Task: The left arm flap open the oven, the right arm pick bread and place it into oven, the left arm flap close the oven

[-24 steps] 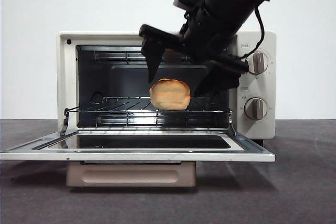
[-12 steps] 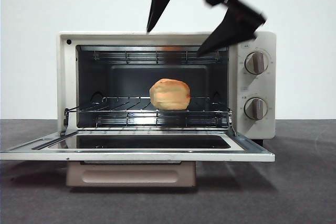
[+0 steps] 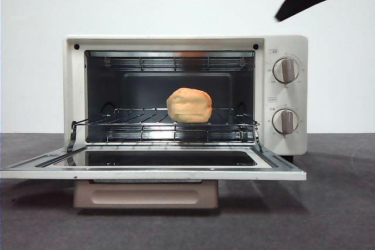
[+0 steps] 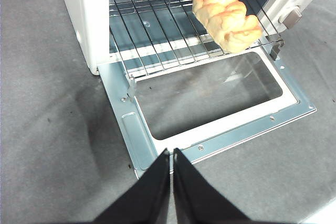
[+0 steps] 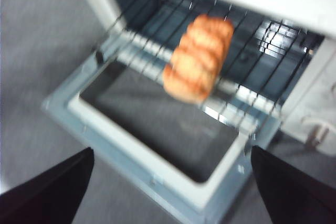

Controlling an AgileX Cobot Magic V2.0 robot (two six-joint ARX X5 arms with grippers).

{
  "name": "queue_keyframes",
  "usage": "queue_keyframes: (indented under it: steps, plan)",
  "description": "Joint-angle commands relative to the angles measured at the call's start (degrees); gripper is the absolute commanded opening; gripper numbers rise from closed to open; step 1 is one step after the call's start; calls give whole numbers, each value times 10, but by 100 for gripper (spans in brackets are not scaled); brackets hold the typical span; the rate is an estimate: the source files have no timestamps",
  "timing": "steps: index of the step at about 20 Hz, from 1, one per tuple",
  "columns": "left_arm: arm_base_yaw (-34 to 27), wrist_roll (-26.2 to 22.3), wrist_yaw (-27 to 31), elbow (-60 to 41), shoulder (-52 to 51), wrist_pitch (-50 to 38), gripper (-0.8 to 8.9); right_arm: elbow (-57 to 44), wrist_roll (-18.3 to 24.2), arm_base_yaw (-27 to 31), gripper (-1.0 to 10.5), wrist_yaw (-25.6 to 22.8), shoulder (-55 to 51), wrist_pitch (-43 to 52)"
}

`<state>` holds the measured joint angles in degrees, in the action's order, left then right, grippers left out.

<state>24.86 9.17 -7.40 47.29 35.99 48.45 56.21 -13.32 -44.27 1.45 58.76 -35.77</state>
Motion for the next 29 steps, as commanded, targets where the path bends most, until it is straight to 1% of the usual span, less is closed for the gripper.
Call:
queue_keyframes:
  steps: [1, 5, 14, 16, 19, 21, 24, 29]
  plan:
    - [2, -1, 1, 2, 3, -5, 16, 9, 32, -6, 476, 3, -15, -42]
    - [2, -1, 1, 2, 3, -5, 16, 9, 37, -6, 476, 2, -31, -72]
    - [1, 5, 2, 1, 16, -8, 16, 9, 36, -6, 476, 3, -31, -72]
    - [-6, 11, 2, -16, 21, -37, 16, 9, 36, -6, 476, 3, -31, -78]
    - [-32, 37, 1, -68, 31, -112, 14, 9, 36, -6, 476, 3, -31, -93]
    - [-55, 47, -2, -107, 48, -161, 14, 9, 36, -6, 476, 3, -31, -97]
    - [-89, 49, -36, -146, 97, -216, 14, 9, 36, -6, 476, 7, -31, -97]
    - [-131, 44, -64, -174, 213, -294, 14, 9, 36, -6, 476, 7, -31, -97]
